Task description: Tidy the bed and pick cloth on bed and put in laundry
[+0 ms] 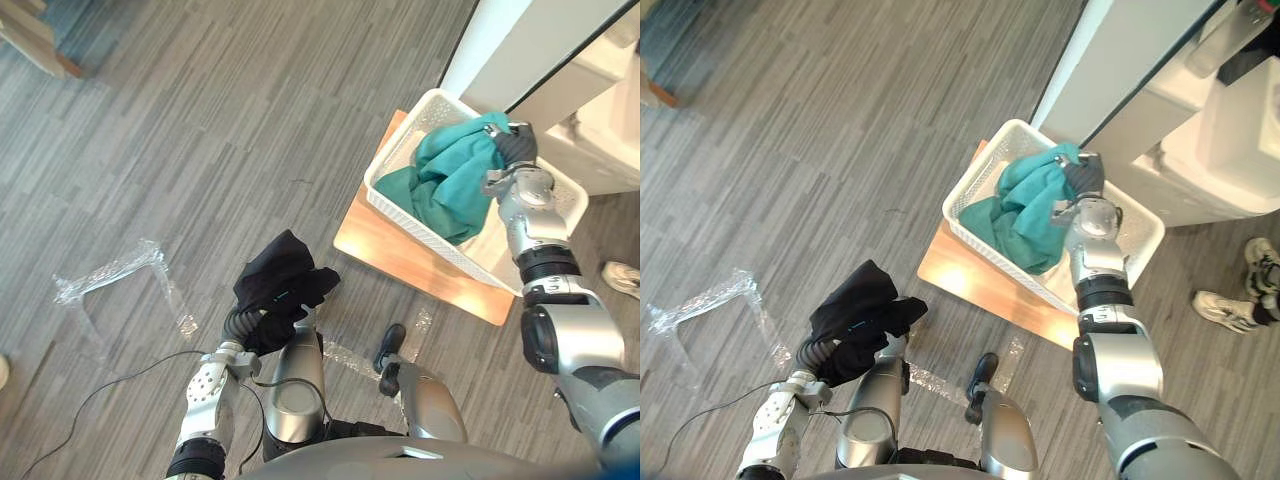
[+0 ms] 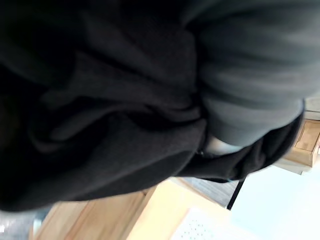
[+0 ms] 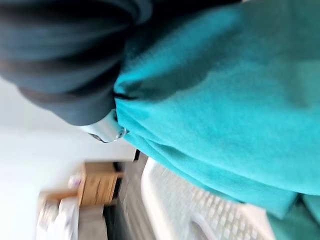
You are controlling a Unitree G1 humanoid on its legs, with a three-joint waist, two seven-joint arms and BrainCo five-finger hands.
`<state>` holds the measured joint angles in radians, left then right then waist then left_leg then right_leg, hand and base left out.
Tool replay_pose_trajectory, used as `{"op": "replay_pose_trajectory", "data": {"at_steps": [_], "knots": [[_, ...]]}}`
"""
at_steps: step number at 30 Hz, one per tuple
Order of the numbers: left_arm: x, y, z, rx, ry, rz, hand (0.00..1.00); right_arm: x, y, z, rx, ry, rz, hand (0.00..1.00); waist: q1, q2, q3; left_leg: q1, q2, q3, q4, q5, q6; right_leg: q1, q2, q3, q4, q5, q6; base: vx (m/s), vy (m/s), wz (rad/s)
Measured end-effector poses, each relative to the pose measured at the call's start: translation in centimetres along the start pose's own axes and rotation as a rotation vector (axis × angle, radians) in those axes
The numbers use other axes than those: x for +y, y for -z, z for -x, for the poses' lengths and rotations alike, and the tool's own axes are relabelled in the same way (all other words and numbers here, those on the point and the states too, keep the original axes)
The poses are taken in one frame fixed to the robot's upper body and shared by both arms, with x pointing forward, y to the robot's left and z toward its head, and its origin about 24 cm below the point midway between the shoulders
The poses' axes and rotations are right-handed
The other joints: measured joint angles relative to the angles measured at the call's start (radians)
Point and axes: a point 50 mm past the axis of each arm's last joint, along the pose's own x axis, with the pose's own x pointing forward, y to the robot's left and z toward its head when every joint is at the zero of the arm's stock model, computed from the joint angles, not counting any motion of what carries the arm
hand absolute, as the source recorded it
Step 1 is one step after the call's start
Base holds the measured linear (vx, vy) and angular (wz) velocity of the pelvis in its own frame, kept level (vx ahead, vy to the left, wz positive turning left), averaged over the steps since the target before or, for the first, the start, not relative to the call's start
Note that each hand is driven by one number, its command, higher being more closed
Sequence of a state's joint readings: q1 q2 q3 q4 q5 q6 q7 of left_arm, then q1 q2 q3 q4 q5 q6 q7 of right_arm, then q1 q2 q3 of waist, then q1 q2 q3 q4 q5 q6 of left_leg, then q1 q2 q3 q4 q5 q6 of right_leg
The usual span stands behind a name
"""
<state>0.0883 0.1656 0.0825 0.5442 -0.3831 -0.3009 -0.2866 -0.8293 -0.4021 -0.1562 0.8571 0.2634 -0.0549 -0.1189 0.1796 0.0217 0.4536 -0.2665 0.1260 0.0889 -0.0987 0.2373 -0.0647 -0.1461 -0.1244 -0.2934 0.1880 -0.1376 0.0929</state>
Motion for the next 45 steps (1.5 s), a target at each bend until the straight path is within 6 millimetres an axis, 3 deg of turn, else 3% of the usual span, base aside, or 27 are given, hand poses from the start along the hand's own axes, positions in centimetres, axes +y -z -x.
{"op": "replay_pose_trajectory", "data": {"at_steps": [1, 5, 9, 15, 19, 20, 24, 26, 28, 30, 33, 38, 39, 41, 45], "knots": [[0.0, 0.0, 0.0, 0.001, -0.007, 0.0, 1.0, -0.3, 0.3, 0.1, 0.005, 0.004, 0.005, 0.0, -0.001, 0.002, 0.001, -0.001, -0.003, 0.003, 0.0, -0.001, 0.001, -0.009, -0.005, 0.004, 0.011, -0.006, 0.003, 0.02, 0.018, -0.05], [-0.1, 0.1, -0.1, -0.021, -0.015, 0.031, 1.0, -1.6, 4.1, 1.8, 0.09, 0.015, 0.076, 0.0, -0.018, 0.006, 0.003, -0.014, -0.016, 0.008, 0.0, -0.003, 0.004, -0.048, -0.027, 0.011, 0.069, -0.039, 0.003, 0.05, -0.007, 0.0], [-0.7, 0.2, -0.3, -0.03, -0.004, 0.045, 1.0, -1.3, 7.7, 3.8, 0.173, -0.012, 0.164, 0.0, -0.037, 0.013, 0.01, 0.014, -0.026, 0.021, 0.0, -0.004, 0.003, -0.054, -0.047, 0.031, 0.124, -0.07, 0.0, 0.05, -0.031, -0.06], [-2.0, -0.7, -0.5, -0.084, 0.028, 0.087, 1.0, 0.1, 9.1, 5.3, 0.158, -0.053, 0.187, 0.0, -0.062, 0.013, 0.013, 0.095, -0.019, 0.062, -0.002, -0.029, -0.002, -0.01, -0.046, 0.066, 0.148, -0.089, 0.0, -0.01, -0.031, -0.15], [-2.2, -1.4, -1.1, -0.086, 0.0, 0.1, 1.0, 0.7, 9.5, 7.5, 0.099, -0.111, 0.193, 0.0, -0.094, 0.006, 0.005, 0.137, -0.02, 0.073, -0.002, -0.043, 0.003, 0.049, -0.04, 0.074, 0.099, -0.081, 0.013, 0.03, -0.005, -0.08], [-2.2, -1.3, -1.2, -0.07, -0.017, 0.108, 1.0, 0.7, 10.3, 8.7, 0.112, -0.12, 0.188, 0.0, -0.109, -0.004, -0.004, 0.147, -0.021, 0.076, -0.001, -0.046, 0.004, 0.07, -0.039, 0.074, 0.075, -0.073, 0.019, 0.1, 0.01, -0.04], [-1.8, -0.6, -1.0, -0.005, -0.076, 0.121, 1.0, 0.2, 15.0, 13.9, 0.264, -0.124, 0.184, 0.0, -0.119, -0.061, -0.08, 0.209, -0.028, 0.096, 0.0, -0.073, -0.009, 0.168, -0.037, 0.075, -0.022, -0.041, 0.028, 0.16, 0.008, -0.1], [-1.5, -0.4, -0.9, 0.014, -0.087, 0.119, 1.0, 0.0, 16.0, 15.2, 0.298, -0.134, 0.205, 0.0, -0.135, -0.08, -0.119, 0.235, -0.033, 0.098, 0.0, -0.077, -0.015, 0.21, -0.037, 0.073, -0.054, -0.036, 0.029, 0.12, 0.002, 0.01], [-1.6, -0.1, -0.8, 0.034, -0.092, 0.123, 1.0, -0.2, 16.4, 15.9, 0.303, -0.139, 0.225, 0.0, -0.136, -0.082, -0.152, 0.259, -0.03, 0.113, -0.002, -0.081, -0.02, 0.239, -0.034, 0.075, -0.074, -0.03, 0.024, 0.06, -0.024, -0.11], [-1.7, 0.7, -0.2, 0.053, -0.137, 0.111, 1.0, -0.9, 17.2, 17.3, 0.333, -0.133, 0.273, 0.0, -0.155, -0.055, -0.218, 0.294, -0.011, 0.127, -0.007, -0.101, -0.019, 0.266, -0.014, 0.085, -0.097, -0.027, 0.02, -0.04, -0.051, -0.19], [-1.7, 0.9, 0.4, 0.011, -0.205, 0.087, 1.0, -2.1, 18.5, 19.0, 0.397, -0.119, 0.337, 0.0, -0.168, -0.041, -0.246, 0.311, -0.001, 0.15, -0.007, -0.107, -0.019, 0.28, -0.005, 0.096, -0.117, -0.022, 0.014, -0.03, -0.02, -0.14], [-0.7, -0.8, 0.5, -0.129, -0.332, 0.04, 1.0, -5.0, 21.9, 23.0, 0.616, -0.041, 0.374, 0.0, -0.189, -0.05, -0.273, 0.326, -0.001, 0.172, -0.007, -0.121, -0.018, 0.295, -0.003, 0.12, -0.142, -0.011, 0.012, 0.03, 0.008, -0.16], [0.2, -2.5, 0.2, -0.234, -0.382, 0.038, 1.0, -8.2, 24.5, 27.8, 0.83, 0.069, 0.372, 0.0, -0.197, -0.057, -0.282, 0.352, -0.005, 0.187, -0.007, -0.13, -0.023, 0.318, -0.005, 0.138, -0.154, 0.0, 0.015, 0.13, 0.022, -0.36], [1.0, -3.4, 0.6, -0.31, -0.408, 0.027, 1.0, -10.4, 25.2, 30.7, 0.92, 0.149, 0.351, 0.0, -0.216, -0.059, -0.284, 0.377, -0.004, 0.209, -0.007, -0.14, -0.029, 0.333, -0.006, 0.154, -0.16, 0.0, 0.014, 0.09, 0.01, -0.31], [1.5, -5.3, 0.8, -0.42, -0.414, 0.017, 1.0, -12.5, 25.5, 34.4, 0.994, 0.25, 0.287, 0.0, -0.237, -0.056, -0.288, 0.42, 0.012, 0.273, -0.007, -0.158, -0.038, 0.34, 0.004, 0.207, -0.16, 0.002, 0.009, 0.02, -0.006, -0.46]]}}
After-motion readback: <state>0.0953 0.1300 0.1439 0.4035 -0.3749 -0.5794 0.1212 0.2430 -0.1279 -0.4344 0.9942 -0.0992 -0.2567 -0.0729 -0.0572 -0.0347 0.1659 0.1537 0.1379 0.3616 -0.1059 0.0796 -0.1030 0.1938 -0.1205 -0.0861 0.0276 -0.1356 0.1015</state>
